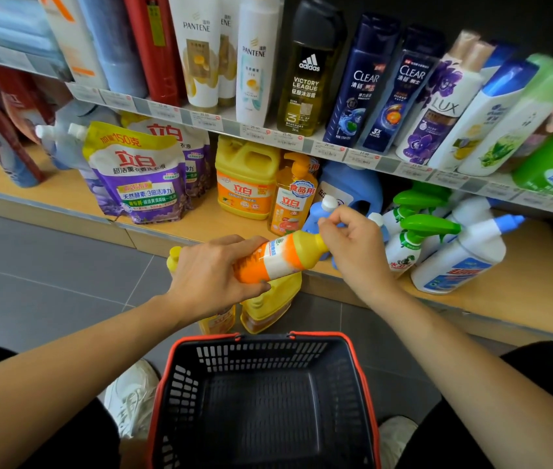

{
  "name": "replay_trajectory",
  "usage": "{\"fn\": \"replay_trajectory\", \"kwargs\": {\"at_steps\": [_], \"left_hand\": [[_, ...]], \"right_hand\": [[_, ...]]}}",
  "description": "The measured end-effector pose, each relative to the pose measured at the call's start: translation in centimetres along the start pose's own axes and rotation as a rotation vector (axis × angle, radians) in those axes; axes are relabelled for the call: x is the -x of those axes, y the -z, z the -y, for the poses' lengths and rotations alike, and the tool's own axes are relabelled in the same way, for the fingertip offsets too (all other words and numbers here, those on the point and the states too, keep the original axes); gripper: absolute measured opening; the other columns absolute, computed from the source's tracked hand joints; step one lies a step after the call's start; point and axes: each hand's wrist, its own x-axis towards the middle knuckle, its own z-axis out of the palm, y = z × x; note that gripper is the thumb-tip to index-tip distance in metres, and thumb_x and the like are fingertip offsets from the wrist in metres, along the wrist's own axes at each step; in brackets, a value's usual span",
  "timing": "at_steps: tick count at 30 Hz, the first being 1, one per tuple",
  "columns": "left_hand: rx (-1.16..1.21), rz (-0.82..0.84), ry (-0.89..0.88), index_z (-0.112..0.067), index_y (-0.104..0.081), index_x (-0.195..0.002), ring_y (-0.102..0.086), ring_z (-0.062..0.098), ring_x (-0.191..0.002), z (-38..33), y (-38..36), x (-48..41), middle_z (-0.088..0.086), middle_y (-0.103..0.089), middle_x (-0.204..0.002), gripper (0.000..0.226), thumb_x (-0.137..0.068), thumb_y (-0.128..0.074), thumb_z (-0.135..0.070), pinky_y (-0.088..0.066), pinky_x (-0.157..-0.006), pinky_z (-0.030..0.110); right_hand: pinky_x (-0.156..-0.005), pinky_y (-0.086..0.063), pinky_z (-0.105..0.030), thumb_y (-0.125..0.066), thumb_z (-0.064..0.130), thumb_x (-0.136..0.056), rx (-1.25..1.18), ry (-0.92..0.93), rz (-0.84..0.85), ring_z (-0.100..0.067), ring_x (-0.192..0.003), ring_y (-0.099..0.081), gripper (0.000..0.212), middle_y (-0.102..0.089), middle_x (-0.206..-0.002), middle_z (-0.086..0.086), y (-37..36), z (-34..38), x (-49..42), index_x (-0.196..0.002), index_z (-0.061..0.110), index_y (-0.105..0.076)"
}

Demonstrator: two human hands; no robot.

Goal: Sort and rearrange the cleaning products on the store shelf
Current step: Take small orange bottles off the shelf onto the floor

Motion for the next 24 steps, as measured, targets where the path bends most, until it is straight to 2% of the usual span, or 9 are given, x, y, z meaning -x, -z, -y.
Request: {"fn": "replay_trajectory", "kwargs": {"at_steps": [2, 5, 7, 9, 11, 14, 16, 20, 24], "left_hand": [[0.021, 0.026, 0.030, -0.047, -0.057, -0.130, -0.065, 0.013, -0.087, 0.2, -0.2, 0.0, -0.016, -0.068, -0.099, 0.067, -0.069, -0.072, -0.069, -0.035, -0.054, 0.024], [0.108, 0.082, 0.096, -0.050, -0.053, -0.131, -0.063, 0.010, -0.091, 0.4, -0.2, -0.4, -0.018, -0.068, -0.099, 0.074, -0.064, -0.069, -0.075, -0.048, -0.062, 0.033], [0.238, 0.152, 0.144, -0.051, -0.053, -0.130, -0.065, 0.011, -0.092, 0.6, -0.1, -0.7, -0.017, -0.071, -0.100, 0.077, -0.060, -0.069, -0.076, -0.054, -0.071, 0.043], [0.450, 0.245, 0.180, -0.045, -0.062, -0.127, -0.068, 0.014, -0.094, 0.6, -0.1, -0.9, -0.013, -0.074, -0.103, 0.075, -0.058, -0.076, -0.071, -0.056, -0.079, 0.048], [0.621, 0.309, 0.204, -0.036, -0.068, -0.127, -0.070, 0.021, -0.098, 0.5, -0.2, -1.0, -0.005, -0.076, -0.106, 0.074, -0.059, -0.083, -0.063, -0.056, -0.086, 0.052], [0.749, 0.334, 0.246, -0.027, -0.071, -0.122, -0.072, 0.021, -0.100, 0.4, -0.3, -1.0, -0.002, -0.077, -0.107, 0.070, -0.060, -0.087, -0.055, -0.057, -0.090, 0.053], [0.806, 0.332, 0.282, -0.025, -0.072, -0.118, -0.073, 0.020, -0.098, 0.5, -0.4, -1.1, -0.001, -0.077, -0.105, 0.065, -0.061, -0.089, -0.050, -0.059, -0.088, 0.049], [0.996, 0.280, 0.404, -0.024, -0.069, -0.114, -0.075, 0.017, -0.095, 0.7, 0.1, -1.3, -0.001, -0.078, -0.103, 0.055, -0.065, -0.090, -0.036, -0.059, -0.077, 0.028], [1.122, 0.201, 0.458, -0.021, -0.067, -0.118, -0.075, 0.015, -0.098, 0.2, 0.8, -1.9, 0.000, -0.078, -0.105, 0.050, -0.072, -0.082, -0.031, -0.058, -0.074, 0.021]], "right_hand": [[-0.049, -0.041, -0.036, -0.060, 0.034, -0.093, -0.004, 0.031, 0.034, -0.013, -0.046, -0.042, 0.027, -0.044, -0.047, 0.001, 0.1, 0.1, 0.0, -0.068, 0.028, -0.052], [-0.055, -0.047, -0.052, -0.057, 0.045, -0.093, -0.016, 0.110, 0.128, -0.036, -0.058, -0.055, 0.026, -0.055, -0.060, -0.019, 0.9, 0.2, 0.0, -0.081, 0.022, -0.062], [-0.060, -0.049, -0.054, -0.057, 0.044, -0.094, -0.034, 0.159, 0.197, -0.039, -0.067, -0.058, 0.017, -0.059, -0.070, -0.019, 1.4, 0.4, 0.0, -0.087, 0.030, -0.064], [-0.067, -0.051, -0.051, -0.060, 0.038, -0.094, -0.070, 0.188, 0.251, -0.035, -0.076, -0.059, 0.004, -0.063, -0.083, -0.007, 1.8, 0.6, -0.1, -0.096, 0.038, -0.064], [-0.074, -0.054, -0.046, -0.060, 0.034, -0.095, -0.109, 0.187, 0.278, -0.032, -0.087, -0.060, 0.012, -0.066, -0.097, -0.002, 2.0, 0.6, -0.2, -0.106, 0.037, -0.063], [-0.083, -0.056, -0.033, -0.059, 0.035, -0.094, -0.183, 0.161, 0.302, -0.029, -0.101, -0.063, 0.030, -0.067, -0.114, -0.007, 2.0, 0.4, 0.1, -0.125, 0.033, -0.061], [-0.084, -0.056, -0.026, -0.061, 0.026, -0.096, -0.216, 0.142, 0.281, -0.027, -0.100, -0.065, 0.038, -0.068, -0.112, -0.009, 1.8, 0.2, 0.2, -0.133, 0.033, -0.055], [-0.078, -0.058, -0.028, -0.067, 0.008, -0.093, -0.268, -0.003, 0.287, -0.012, -0.086, -0.068, 0.054, -0.071, -0.106, 0.003, 1.3, -0.4, 0.5, -0.136, 0.035, -0.050], [-0.089, -0.056, -0.032, -0.080, 0.017, -0.083, -0.125, -0.213, 0.533, -0.006, -0.094, -0.069, 0.058, -0.069, -0.117, 0.002, -0.1, -1.5, 1.7, -0.134, 0.026, -0.054]]}}
